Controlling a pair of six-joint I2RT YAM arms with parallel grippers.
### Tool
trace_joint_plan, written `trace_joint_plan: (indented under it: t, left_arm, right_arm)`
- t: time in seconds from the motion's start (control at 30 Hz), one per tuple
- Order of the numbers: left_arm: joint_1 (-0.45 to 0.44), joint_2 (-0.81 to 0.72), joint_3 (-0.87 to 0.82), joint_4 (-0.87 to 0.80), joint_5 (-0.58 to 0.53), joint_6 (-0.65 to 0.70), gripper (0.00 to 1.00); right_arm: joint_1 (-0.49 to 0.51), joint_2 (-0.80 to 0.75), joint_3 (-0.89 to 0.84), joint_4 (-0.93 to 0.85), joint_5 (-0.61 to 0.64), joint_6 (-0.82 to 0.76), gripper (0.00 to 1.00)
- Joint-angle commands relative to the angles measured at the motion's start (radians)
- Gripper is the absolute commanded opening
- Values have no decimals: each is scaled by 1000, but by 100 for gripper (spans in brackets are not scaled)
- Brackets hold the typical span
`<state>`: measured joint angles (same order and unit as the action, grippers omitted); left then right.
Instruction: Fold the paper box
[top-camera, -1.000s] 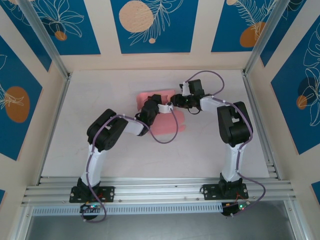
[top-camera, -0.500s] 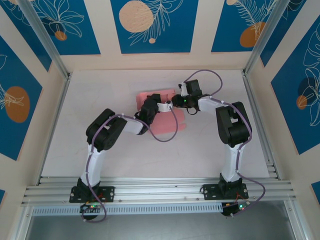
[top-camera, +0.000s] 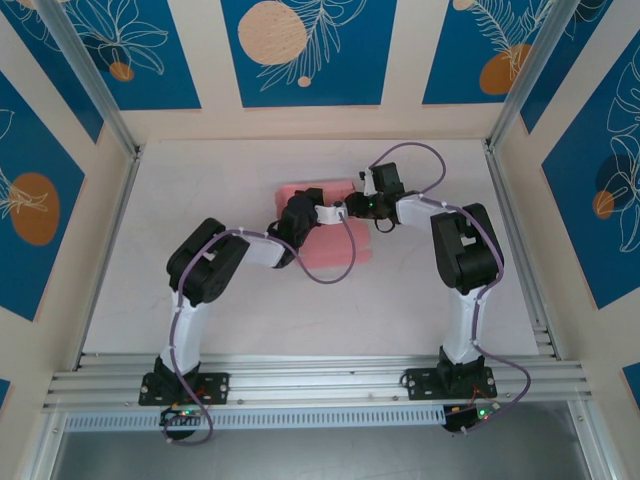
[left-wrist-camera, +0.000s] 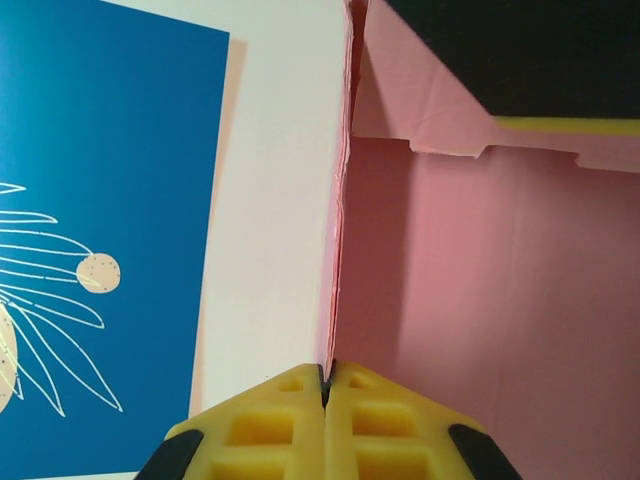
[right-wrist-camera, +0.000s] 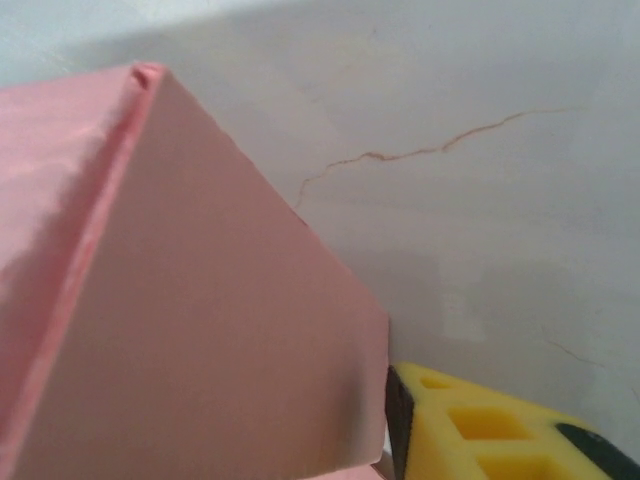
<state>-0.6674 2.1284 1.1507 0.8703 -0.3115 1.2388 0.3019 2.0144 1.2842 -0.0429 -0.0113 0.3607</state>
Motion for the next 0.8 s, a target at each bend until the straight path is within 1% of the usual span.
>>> trace_joint_plan:
  t: [0.0, 0.13, 0.23, 0.3, 0.33, 0.37, 0.43, 0.47, 0.57, 0.63, 0.7, 0.77]
  left_arm:
    - [4, -25, -20, -39, 43, -27, 0]
    - [5, -37, -23, -52, 33, -47, 0]
    - [4, -57, -22, -84, 23, -81, 5]
    - [5, -82, -21, -118, 14, -122, 10]
    - [4, -94, -22, -129, 11, -142, 11]
    - [5, -110, -23, -139, 9, -167, 15]
    - [5, -144, -27, -170, 9, -214, 30]
    - [4, -166, -32, -186, 9, -240, 39]
    - [4, -244, -61, -201, -6, -330, 71]
    - [5, -304, -75, -226, -44, -421, 89]
    - [5, -382, -92, -289, -67, -551, 99]
    - [6, -464, -99, -392, -76, -680, 100]
  right_arm:
    - [11, -20, -22, 20, 31, 4, 34]
    - [25, -32, -31, 20, 78, -4, 25]
    - [41, -44, -40, 21, 125, -21, 22]
    - [52, -49, -44, 18, 159, -35, 18]
    - [57, -52, -44, 15, 169, -39, 18]
    - [62, -55, -46, 12, 180, -42, 16]
    - [71, -67, -52, 8, 201, -43, 16]
    - [74, -75, -58, 8, 208, -43, 16]
    - [82, -108, -79, 5, 225, -35, 14]
    - [90, -127, -90, -2, 239, -28, 13]
    - [98, -152, -103, -8, 253, -22, 13]
    - [110, -175, -113, -19, 270, -21, 13]
